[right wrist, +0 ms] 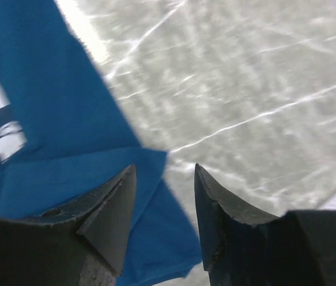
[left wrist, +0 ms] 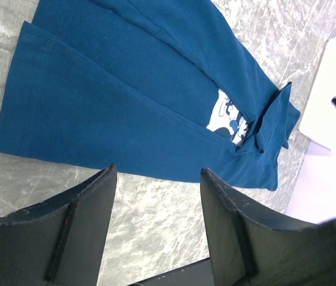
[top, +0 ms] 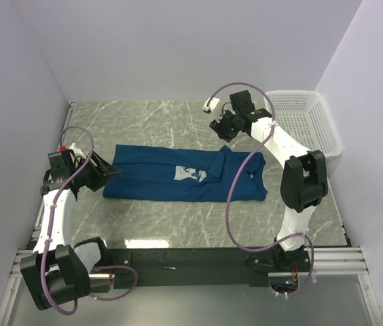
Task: Fold and stack the t-shirts
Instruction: Fold the tshirt
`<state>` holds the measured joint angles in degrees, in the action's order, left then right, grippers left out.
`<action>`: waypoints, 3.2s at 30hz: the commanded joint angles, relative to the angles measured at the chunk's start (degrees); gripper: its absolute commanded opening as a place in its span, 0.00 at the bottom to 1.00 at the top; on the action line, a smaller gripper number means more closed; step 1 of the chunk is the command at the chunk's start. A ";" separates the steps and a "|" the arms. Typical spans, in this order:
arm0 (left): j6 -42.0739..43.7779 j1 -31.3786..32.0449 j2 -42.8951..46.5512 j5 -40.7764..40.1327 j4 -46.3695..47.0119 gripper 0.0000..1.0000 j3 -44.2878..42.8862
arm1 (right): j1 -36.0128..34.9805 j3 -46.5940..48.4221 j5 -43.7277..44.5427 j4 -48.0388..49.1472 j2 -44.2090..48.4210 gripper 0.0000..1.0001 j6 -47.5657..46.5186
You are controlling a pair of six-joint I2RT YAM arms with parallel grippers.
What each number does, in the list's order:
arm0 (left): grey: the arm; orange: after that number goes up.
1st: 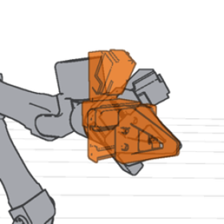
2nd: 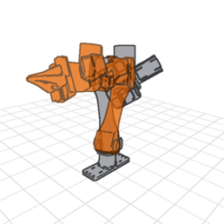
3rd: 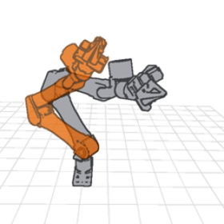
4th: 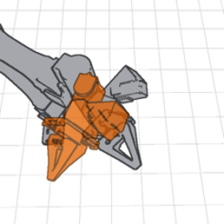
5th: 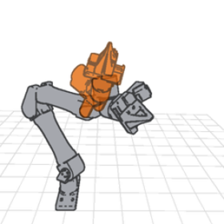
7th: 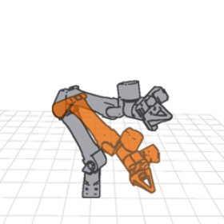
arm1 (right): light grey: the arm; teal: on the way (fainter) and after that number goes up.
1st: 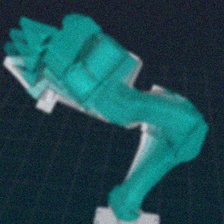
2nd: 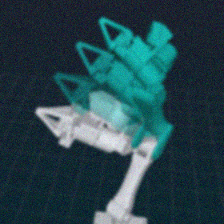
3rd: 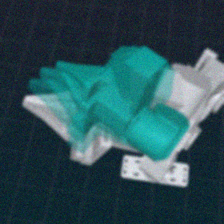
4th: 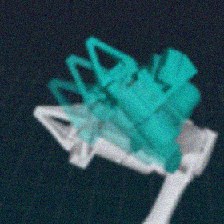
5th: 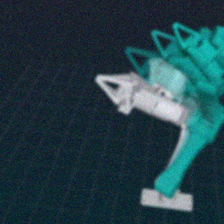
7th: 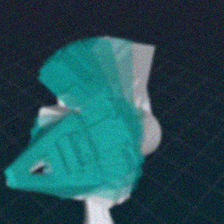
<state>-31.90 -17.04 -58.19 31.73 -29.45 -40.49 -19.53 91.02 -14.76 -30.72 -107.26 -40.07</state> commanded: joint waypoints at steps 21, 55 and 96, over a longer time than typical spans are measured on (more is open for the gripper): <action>1.40 0.07 2.12 2.29 2.56 0.63 0.76 | -13.95 -22.30 16.16 10.33 6.72 0.62 30.85; 1.75 0.16 0.54 2.03 1.77 0.63 0.33 | -14.05 9.57 10.29 1.74 -10.66 0.63 38.77; 13.42 26.07 -38.28 -3.33 2.05 0.51 -32.86 | 14.43 -38.82 -23.72 -11.29 41.78 0.61 9.66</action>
<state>-27.55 2.79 -89.62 31.07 -28.18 -61.30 -5.74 49.60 -34.13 -42.98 -66.63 -31.88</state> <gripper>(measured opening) 0.525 0.609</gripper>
